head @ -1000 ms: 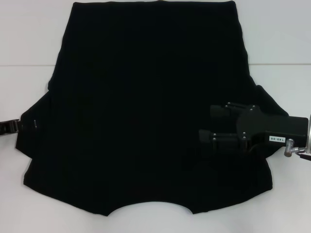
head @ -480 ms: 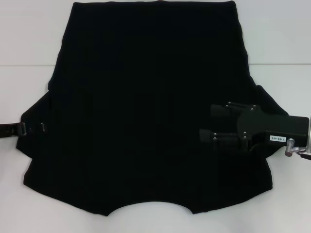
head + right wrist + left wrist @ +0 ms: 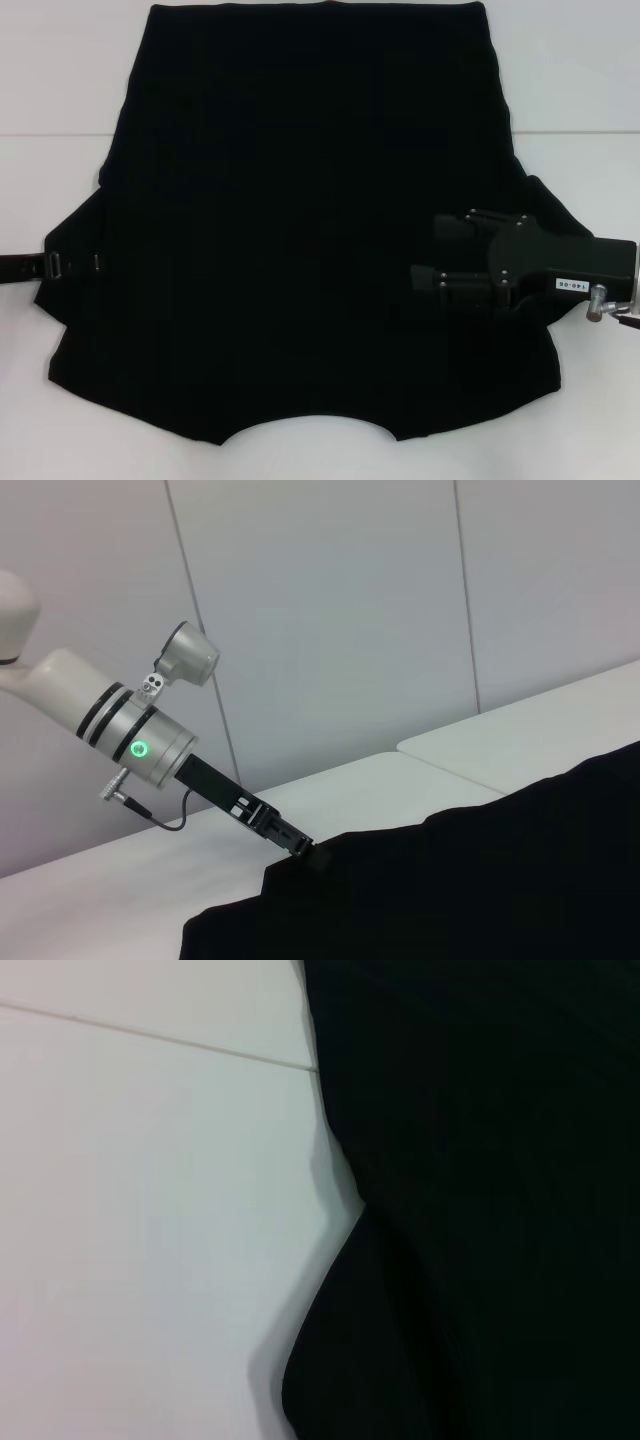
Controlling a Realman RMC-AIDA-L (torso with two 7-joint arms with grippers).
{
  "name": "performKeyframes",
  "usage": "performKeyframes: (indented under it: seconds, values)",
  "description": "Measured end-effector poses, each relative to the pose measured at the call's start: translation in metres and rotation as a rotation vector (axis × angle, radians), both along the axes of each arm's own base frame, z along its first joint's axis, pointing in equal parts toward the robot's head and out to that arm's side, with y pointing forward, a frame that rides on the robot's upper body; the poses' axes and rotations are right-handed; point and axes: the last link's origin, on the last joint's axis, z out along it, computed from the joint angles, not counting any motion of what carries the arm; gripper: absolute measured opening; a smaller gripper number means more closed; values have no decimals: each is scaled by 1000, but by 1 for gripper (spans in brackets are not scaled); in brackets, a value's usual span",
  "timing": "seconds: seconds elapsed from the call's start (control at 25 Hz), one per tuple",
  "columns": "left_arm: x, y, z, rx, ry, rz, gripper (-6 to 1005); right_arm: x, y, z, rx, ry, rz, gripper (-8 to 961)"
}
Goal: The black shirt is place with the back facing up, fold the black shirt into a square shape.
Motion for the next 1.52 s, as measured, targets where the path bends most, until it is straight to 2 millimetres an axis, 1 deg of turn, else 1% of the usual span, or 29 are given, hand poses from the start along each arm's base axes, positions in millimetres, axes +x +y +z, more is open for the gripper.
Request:
performKeyframes:
  seconds: [0.24,0.36,0.8,1.0,1.24,1.44,1.52]
  values:
    - [0,0,1,1,6,-5,915,0,0,1,1,-2,-1,887]
    - [0,0,1,1,9,-6,745,1,0,1,2,-2,-1,887]
    - [-2,0,2,-6,30,-5,514,0,1,1,3,-3,0,886]
    - [-2,0,2,-5,33,-5,265,1,0,1,3,-2,-1,887]
    - [-3,1,3,2,41,-3,39,1,0,1,6,1,-4,886]
    - [-5,2,4,11,54,0,-3,2,1,3,14,6,-9,886]
    - [-6,1,6,17,55,3,-2,1,1,3,15,8,-9,887]
